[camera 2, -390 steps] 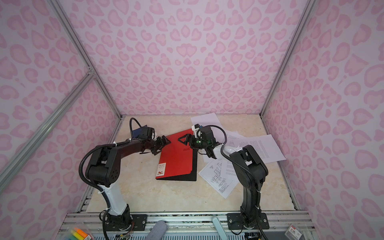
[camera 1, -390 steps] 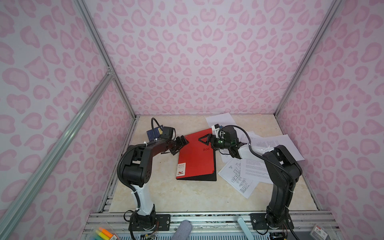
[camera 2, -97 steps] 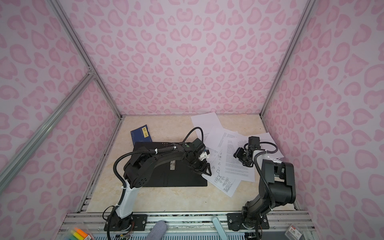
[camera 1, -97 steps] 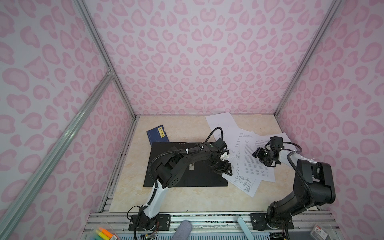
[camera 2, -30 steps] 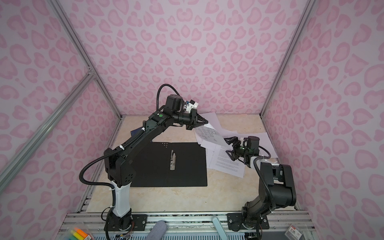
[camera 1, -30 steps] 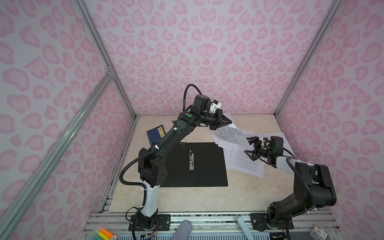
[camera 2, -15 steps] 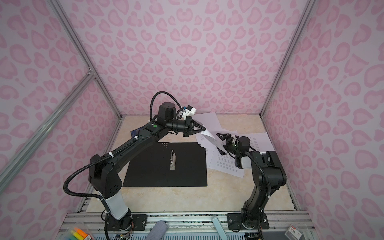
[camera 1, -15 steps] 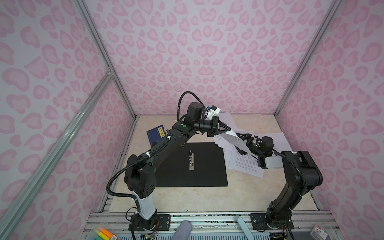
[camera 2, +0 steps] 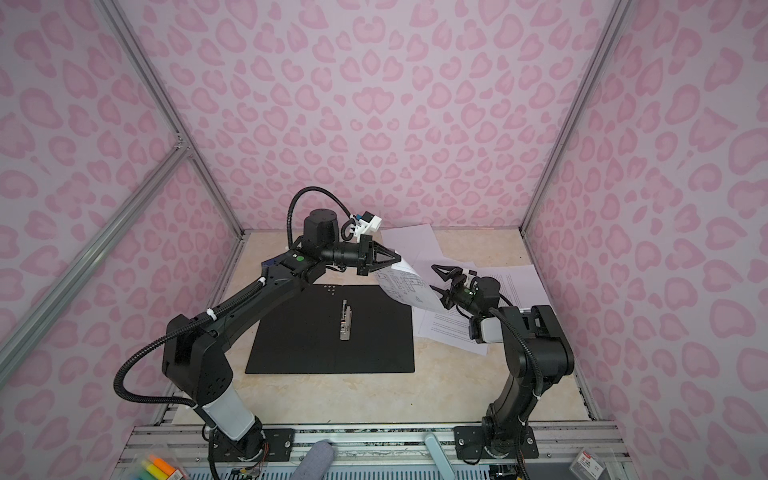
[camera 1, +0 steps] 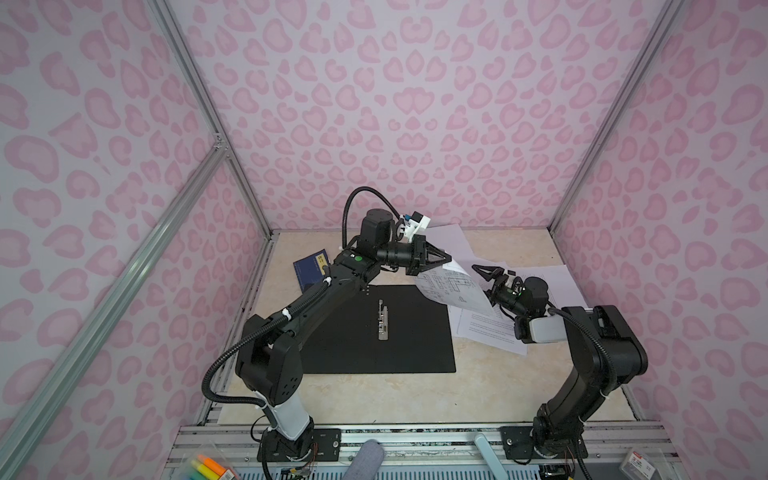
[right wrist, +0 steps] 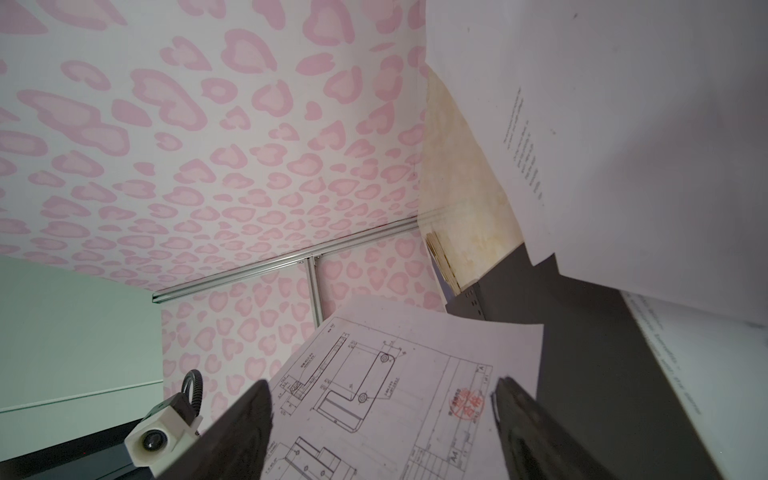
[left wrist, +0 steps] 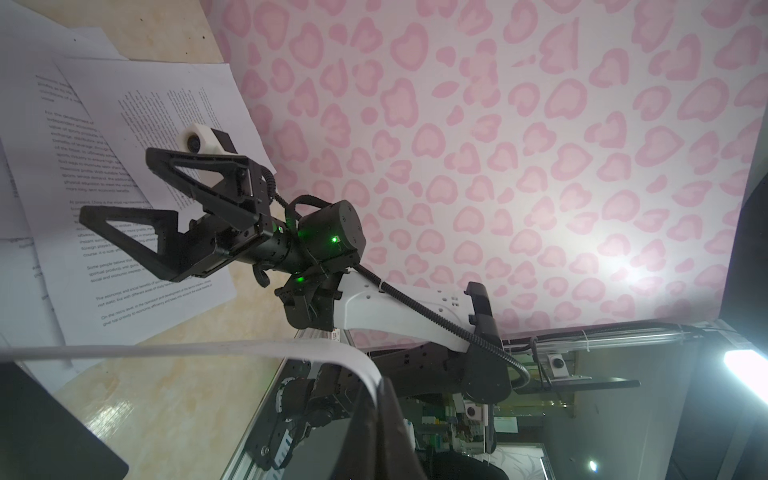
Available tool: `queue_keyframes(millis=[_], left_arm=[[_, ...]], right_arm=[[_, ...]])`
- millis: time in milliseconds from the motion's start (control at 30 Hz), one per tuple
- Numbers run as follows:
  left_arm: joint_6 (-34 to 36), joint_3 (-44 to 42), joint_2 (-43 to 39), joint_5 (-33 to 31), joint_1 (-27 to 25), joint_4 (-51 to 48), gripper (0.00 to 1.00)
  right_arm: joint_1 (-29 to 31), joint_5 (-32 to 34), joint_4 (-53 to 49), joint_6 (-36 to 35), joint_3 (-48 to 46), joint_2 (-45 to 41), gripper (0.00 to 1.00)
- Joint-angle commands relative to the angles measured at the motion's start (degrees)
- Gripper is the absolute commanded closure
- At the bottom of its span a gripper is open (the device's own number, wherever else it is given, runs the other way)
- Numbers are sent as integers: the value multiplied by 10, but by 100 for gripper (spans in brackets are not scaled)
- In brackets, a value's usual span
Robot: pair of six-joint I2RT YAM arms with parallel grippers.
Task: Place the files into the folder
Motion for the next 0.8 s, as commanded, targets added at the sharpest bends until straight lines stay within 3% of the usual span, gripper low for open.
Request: queue_keyframes(millis=[0,33,167,500,767], left_arm=[[2,28,18,15,-1,33,94],[2,37,24,18,-1,33,94],[-8,75,50,28,-1,43,94],[-58,139,106,43,-6,123,93],[-93,128,118,55,-25,191,93]], right_arm=[[0,-4,-8,-15,-2,9,8],[-1,-4,-6,-13,-2,12,2],[-1,-5,10,-2,1,31,2],[5,1,165,106,14,114,2],[14,24,252,171,34,149,2]])
